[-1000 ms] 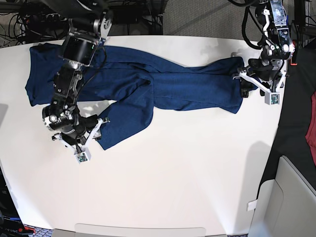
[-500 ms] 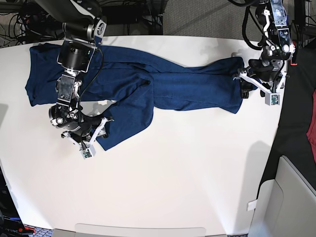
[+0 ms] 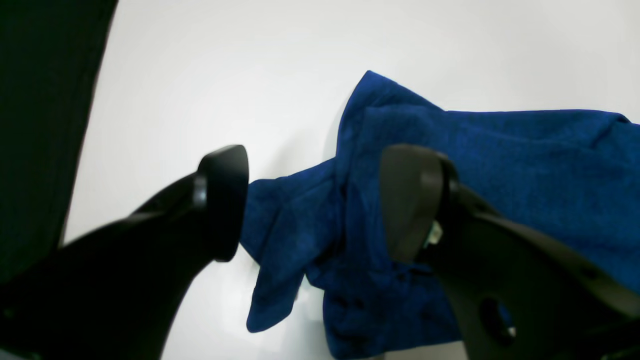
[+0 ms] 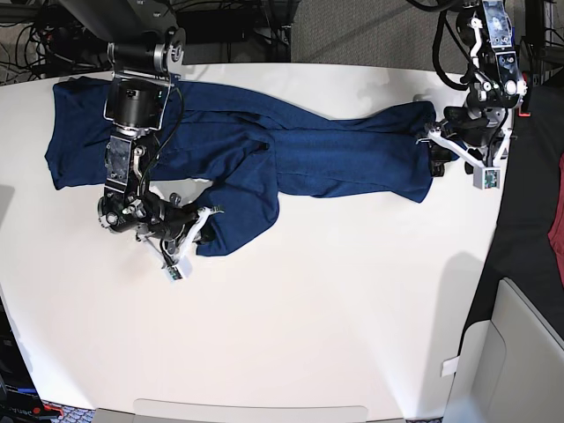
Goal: Fold the T-shirt properly
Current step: 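Lift the sleeve with the right gripper and lay it across the shirt, then sweep the right gripper across the shirt toward the left gripper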
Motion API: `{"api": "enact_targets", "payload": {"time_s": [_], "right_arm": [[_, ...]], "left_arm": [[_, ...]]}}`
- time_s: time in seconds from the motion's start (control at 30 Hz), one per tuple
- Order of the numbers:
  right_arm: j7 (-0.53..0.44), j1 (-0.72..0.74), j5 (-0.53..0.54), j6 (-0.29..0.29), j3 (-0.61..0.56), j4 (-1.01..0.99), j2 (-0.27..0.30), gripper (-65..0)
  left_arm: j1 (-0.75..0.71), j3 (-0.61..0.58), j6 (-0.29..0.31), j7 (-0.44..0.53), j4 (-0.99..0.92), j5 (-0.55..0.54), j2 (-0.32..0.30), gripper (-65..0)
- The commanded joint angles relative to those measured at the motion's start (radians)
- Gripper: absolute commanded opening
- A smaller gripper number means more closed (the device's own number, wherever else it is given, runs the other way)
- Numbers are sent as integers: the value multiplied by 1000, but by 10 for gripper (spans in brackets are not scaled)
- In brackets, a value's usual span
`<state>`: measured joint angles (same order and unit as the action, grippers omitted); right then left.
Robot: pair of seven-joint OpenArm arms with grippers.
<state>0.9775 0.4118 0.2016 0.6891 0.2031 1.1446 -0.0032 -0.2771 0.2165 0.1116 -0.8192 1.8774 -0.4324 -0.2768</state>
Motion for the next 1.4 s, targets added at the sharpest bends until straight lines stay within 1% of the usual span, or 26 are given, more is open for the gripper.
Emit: {"api": "enact_targets", "payload": {"time_s": [0.0, 0.1, 0.27, 0.33, 0.4, 0.5, 0.57, 0.6, 0.63, 0.83, 1.07, 1.27, 1.37], "right_arm": [[14, 16, 39, 9, -21, 35, -4, -634], [48, 3, 154, 9, -81, 91, -8, -634], [122, -9, 396, 9, -227, 228, -11, -634], [159, -12, 460, 9, -279, 277, -28, -634], [188, -14, 490, 9, -314, 291, -54, -634], [208, -15, 506, 9, -359, 288, -90, -634], [208, -17, 506, 9, -405, 288, -128, -634], [208, -18, 506, 9, -426, 288, -148, -634], [208, -17, 506, 9, -451, 288, -154, -634], [206, 35, 506, 9, -583, 272, -154, -634], [202, 94, 508, 9, -698, 259, -154, -634], [206, 158, 513, 9, -801, 260, -154, -634], [208, 187, 511, 9, -835, 242, -154, -634]], "left_arm": [[6, 7, 0, 19, 20, -6, -9, -249], [6, 7, 0, 22, 20, -6, -9, -249], [6, 7, 0, 25, 20, -6, -9, -249], [6, 7, 0, 24, 20, -6, -11, -249], [5, 8, 0, 22, 20, -6, -11, -249], [0, 8, 0, 22, 20, -6, -12, -249], [0, 10, 0, 22, 20, -4, -12, -249], [-1, 21, 0, 22, 20, -4, -12, -249], [-3, 42, 0, 21, 20, -4, -9, -249], [-11, 117, 0, 18, 18, -6, -8, -249], [-35, 200, 0, 18, 17, -6, -8, -249], [-37, 205, 0, 18, 17, -6, -6, -249], [-52, 205, 0, 18, 17, -6, -6, -249]]}}
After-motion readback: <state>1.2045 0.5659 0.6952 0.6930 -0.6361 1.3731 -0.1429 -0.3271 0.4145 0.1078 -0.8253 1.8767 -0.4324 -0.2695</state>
